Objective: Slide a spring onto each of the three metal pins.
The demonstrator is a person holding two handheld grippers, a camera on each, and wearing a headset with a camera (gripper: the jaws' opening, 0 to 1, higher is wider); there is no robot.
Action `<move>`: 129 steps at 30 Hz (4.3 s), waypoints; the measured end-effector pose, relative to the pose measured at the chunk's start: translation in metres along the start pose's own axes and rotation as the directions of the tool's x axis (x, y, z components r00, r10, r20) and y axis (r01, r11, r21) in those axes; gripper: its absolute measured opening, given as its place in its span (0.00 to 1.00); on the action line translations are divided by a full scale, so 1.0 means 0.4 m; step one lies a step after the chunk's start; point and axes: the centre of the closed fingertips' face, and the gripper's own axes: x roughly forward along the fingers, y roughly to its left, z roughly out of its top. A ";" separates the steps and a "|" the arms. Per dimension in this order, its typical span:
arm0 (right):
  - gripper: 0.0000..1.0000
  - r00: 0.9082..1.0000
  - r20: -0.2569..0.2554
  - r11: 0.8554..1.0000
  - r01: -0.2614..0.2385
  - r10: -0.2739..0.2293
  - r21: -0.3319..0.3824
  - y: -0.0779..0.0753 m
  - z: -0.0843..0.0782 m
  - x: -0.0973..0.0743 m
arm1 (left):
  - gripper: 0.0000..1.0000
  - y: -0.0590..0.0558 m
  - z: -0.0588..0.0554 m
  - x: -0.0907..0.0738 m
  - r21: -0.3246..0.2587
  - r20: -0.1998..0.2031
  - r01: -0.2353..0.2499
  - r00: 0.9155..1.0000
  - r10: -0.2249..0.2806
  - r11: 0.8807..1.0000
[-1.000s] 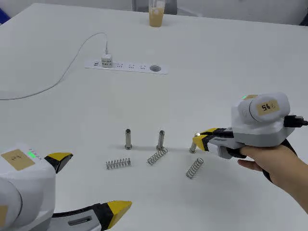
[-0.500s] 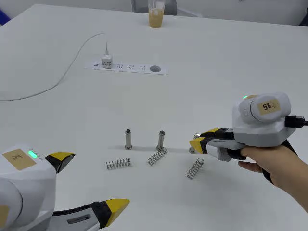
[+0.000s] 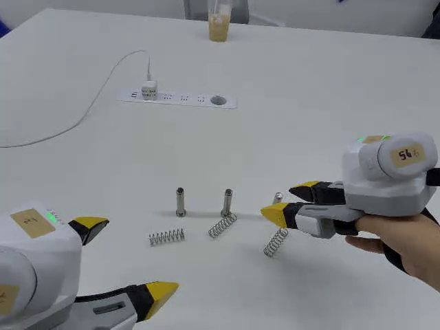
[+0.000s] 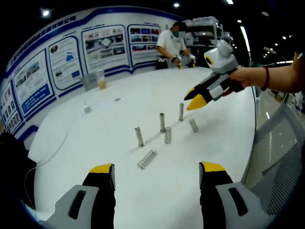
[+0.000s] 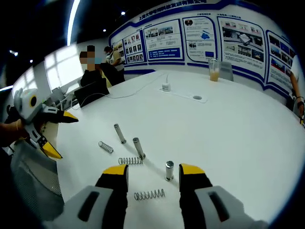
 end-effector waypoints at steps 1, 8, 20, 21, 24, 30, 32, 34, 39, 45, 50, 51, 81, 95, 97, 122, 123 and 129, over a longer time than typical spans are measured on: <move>0.47 1.000 0.007 1.000 -0.003 0.003 0.005 0.004 0.002 -0.004 | 0.73 0.003 -0.002 0.004 0.004 -0.006 0.000 1.000 0.000 1.000; 0.52 1.000 0.015 1.000 -0.020 0.020 0.015 0.022 -0.004 -0.019 | 0.71 0.008 -0.012 0.026 0.029 -0.024 0.018 1.000 -0.017 0.999; 0.61 0.994 0.056 0.996 -0.090 0.089 0.027 0.080 -0.025 -0.047 | 0.58 0.039 -0.015 0.077 0.069 -0.036 0.059 0.998 -0.056 0.996; 0.61 0.994 0.060 0.995 -0.097 0.095 0.023 0.088 -0.027 -0.050 | 0.57 0.040 -0.016 0.083 0.069 -0.039 0.062 0.997 -0.060 0.996; 0.63 0.992 0.060 0.993 -0.115 0.114 0.005 0.105 -0.038 -0.053 | 0.54 0.036 -0.020 0.098 0.062 -0.044 0.085 0.996 -0.083 0.994; 0.65 0.987 0.084 0.990 -0.141 0.138 0.020 0.128 -0.049 -0.061 | 0.54 0.040 -0.045 0.125 0.092 -0.093 0.118 0.990 -0.109 0.989; 0.65 0.986 0.088 0.989 -0.146 0.143 0.024 0.131 -0.052 -0.063 | 0.53 0.045 -0.051 0.134 0.100 -0.099 0.123 0.989 -0.113 0.987; 0.65 0.986 0.090 0.989 -0.145 0.142 0.030 0.133 -0.055 -0.064 | 0.51 0.050 -0.057 0.142 0.101 -0.103 0.134 0.987 -0.124 0.986; 0.63 0.988 0.079 0.990 -0.138 0.134 0.043 0.138 -0.068 -0.063 | 0.45 0.056 -0.071 0.159 0.117 -0.120 0.165 0.981 -0.151 0.979; 0.62 0.991 0.064 0.990 -0.125 0.121 0.062 0.135 -0.082 -0.059 | 0.37 0.060 -0.079 0.180 0.117 -0.128 0.203 0.974 -0.188 0.972; 0.61 0.991 0.069 0.989 -0.124 0.118 0.083 0.132 -0.082 -0.061 | 0.33 0.062 -0.090 0.195 0.136 -0.144 0.234 0.966 -0.215 0.963; 0.61 0.991 0.069 0.988 -0.122 0.116 0.090 0.130 -0.082 -0.061 | 0.32 0.065 -0.090 0.199 0.128 -0.146 0.238 0.965 -0.219 0.963; 0.58 0.991 0.075 0.984 -0.117 0.108 0.136 0.128 -0.079 -0.066 | 0.10 0.048 -0.096 0.205 0.201 -0.155 0.317 0.945 -0.289 0.927; 0.56 0.981 0.136 0.959 -0.168 0.140 0.227 0.154 -0.040 -0.066 | 0.10 -0.004 -0.041 0.152 0.123 -0.025 0.267 0.964 -0.266 0.956; 0.55 0.977 0.155 0.951 -0.183 0.147 0.248 0.162 -0.030 -0.062 | 0.10 -0.014 -0.026 0.141 0.120 -0.003 0.262 0.965 -0.263 0.958; 0.36 0.887 0.370 0.819 -0.418 0.276 0.393 0.272 0.091 -0.053 | 0.10 -0.115 0.129 0.033 0.088 0.235 0.258 0.933 -0.272 0.962; 0.34 0.883 0.378 0.814 -0.425 0.278 0.395 0.273 0.095 -0.054 | 0.10 -0.118 0.132 0.031 0.086 0.239 0.262 0.931 -0.275 0.961; 0.29 0.867 0.408 0.783 -0.458 0.288 0.421 0.282 0.113 -0.056 | 0.10 -0.126 0.155 0.019 0.092 0.273 0.261 0.921 -0.277 0.961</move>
